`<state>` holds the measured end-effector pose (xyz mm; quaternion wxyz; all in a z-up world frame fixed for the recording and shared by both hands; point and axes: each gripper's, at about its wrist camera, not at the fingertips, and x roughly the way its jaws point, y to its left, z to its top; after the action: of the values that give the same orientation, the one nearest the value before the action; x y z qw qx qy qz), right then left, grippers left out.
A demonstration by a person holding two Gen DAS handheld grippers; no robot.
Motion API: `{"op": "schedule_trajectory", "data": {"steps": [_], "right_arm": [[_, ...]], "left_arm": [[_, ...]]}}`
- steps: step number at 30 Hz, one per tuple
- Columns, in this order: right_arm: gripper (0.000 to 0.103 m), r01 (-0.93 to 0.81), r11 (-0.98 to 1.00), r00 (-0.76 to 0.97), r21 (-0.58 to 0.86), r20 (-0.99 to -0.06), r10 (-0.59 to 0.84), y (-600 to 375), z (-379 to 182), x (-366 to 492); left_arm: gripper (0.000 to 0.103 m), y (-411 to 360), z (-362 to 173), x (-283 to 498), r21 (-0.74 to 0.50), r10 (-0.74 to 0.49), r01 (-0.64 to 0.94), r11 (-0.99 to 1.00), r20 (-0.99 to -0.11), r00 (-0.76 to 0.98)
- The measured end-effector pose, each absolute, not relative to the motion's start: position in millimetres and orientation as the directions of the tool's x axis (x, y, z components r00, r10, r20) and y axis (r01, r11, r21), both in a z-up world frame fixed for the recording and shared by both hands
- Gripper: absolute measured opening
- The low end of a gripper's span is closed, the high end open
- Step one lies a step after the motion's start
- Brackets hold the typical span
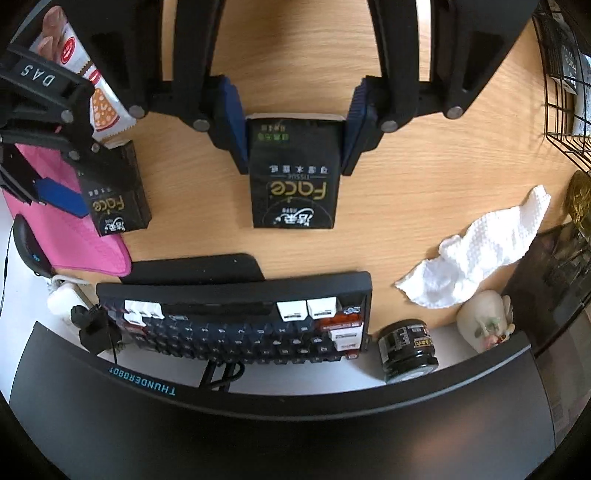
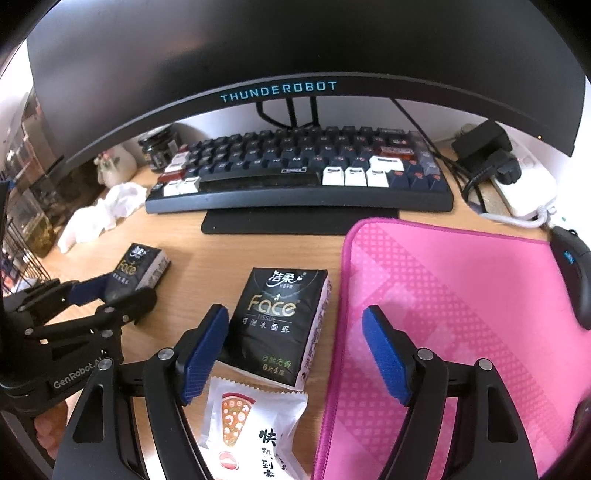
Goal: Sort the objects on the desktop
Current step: 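Grasp a black Face pack with the left tool while the right grasps another, then carry both Face packs over the basket and open both tools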
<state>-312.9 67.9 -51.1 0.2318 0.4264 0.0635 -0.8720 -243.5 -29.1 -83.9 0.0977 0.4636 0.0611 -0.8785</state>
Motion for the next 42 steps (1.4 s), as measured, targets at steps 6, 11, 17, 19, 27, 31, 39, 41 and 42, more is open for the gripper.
{"op": "schedule_trajectory", "data": {"steps": [6,11,17,19,27,31,39,41,42], "right_arm": [[0.075,0.502,-0.865,-0.532,-0.004,-0.790,-0.305,48.8,-54.2,-308.2],[0.067,0.498,-0.864,-0.555,-0.073,-0.793,-0.253,43.8,-56.7,-303.9],[0.047,0.491,-0.871,-0.539,0.001,-0.785,-0.305,58.8,-52.9,-303.8],[0.047,0.496,-0.868,-0.536,0.020,-0.779,-0.324,59.4,-50.7,-301.1],[0.047,0.525,-0.851,-0.596,0.032,-0.700,-0.394,60.6,-14.6,-275.3],[0.047,0.558,-0.830,-0.628,0.003,-0.652,-0.425,43.9,12.6,-240.9],[0.047,0.670,-0.742,-0.624,-0.022,-0.559,-0.546,-11.9,61.7,-164.7],[0.047,0.697,-0.717,-0.613,-0.030,-0.543,-0.574,-28.7,71.3,-146.6],[0.047,0.716,-0.697,-0.601,-0.033,-0.536,-0.593,-40.5,76.2,-135.2]], "left_arm": [[0.052,-30.7,-81.7,-242.2,-0.051,-0.091,0.237,-0.970,-0.828,-0.553],[0.052,-29.6,-83.1,-241.9,-0.040,-0.102,0.239,-0.970,-0.828,-0.552],[0.052,-29.2,-83.2,-242.3,-0.039,-0.103,0.241,-0.970,-0.829,-0.549],[0.052,-30.8,-82.8,-241.7,-0.051,-0.093,0.242,-0.969,-0.832,-0.547],[0.052,-33.0,-32.0,-205.5,-0.056,-0.120,0.247,-0.968,-0.759,-0.640],[0.052,-40.1,13.5,-169.1,-0.071,-0.127,0.242,-0.968,-0.693,-0.709],[0.052,-87.5,64.4,-79.6,-0.032,-0.254,0.345,-0.938,-0.614,-0.747],[0.052,-101.3,67.0,-61.2,-0.026,-0.281,0.375,-0.927,-0.614,-0.737],[0.052,-113.1,67.6,-46.0,-0.026,-0.297,0.395,-0.918,-0.614,-0.731]]}}
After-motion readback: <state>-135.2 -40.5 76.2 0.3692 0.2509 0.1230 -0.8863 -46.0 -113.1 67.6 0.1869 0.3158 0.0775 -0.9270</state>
